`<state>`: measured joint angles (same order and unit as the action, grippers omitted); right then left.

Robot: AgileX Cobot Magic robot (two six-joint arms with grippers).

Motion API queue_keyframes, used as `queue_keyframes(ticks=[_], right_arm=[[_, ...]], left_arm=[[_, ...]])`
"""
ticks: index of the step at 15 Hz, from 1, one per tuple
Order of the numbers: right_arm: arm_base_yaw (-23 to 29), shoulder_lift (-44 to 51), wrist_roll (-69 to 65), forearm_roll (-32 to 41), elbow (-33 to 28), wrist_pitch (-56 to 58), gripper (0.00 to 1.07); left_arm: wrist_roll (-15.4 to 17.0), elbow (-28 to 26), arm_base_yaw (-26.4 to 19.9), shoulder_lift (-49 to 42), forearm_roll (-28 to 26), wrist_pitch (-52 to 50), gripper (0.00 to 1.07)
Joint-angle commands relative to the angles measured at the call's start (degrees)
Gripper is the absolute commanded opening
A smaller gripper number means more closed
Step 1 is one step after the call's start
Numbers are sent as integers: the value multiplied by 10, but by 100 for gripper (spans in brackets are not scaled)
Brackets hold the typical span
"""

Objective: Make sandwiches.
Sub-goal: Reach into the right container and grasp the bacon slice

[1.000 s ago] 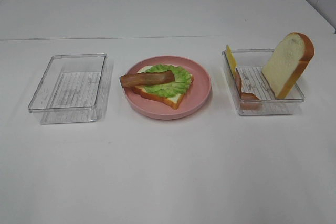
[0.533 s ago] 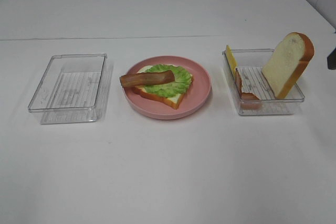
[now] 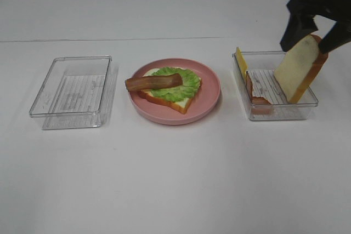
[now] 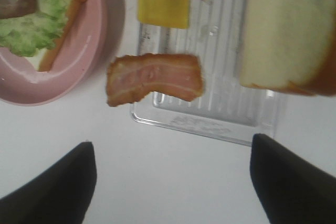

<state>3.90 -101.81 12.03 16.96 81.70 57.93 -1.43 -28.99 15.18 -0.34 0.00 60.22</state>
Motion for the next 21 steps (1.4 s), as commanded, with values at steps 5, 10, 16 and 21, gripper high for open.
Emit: queue_keyframes(ticks=[5, 10, 16, 21], right_arm=[[89, -114, -56, -39, 104, 47, 73], [89, -188, -74, -50, 124, 46, 70], [89, -211, -74, -53, 124, 22, 21], [89, -211, -74, -50, 133, 54, 0]], left_arm=[[0, 3, 1, -11, -3, -6, 79], [1, 3, 1, -11, 0, -6, 79], [1, 3, 1, -11, 0, -6, 79], [1, 3, 1, -11, 0, -6, 79]])
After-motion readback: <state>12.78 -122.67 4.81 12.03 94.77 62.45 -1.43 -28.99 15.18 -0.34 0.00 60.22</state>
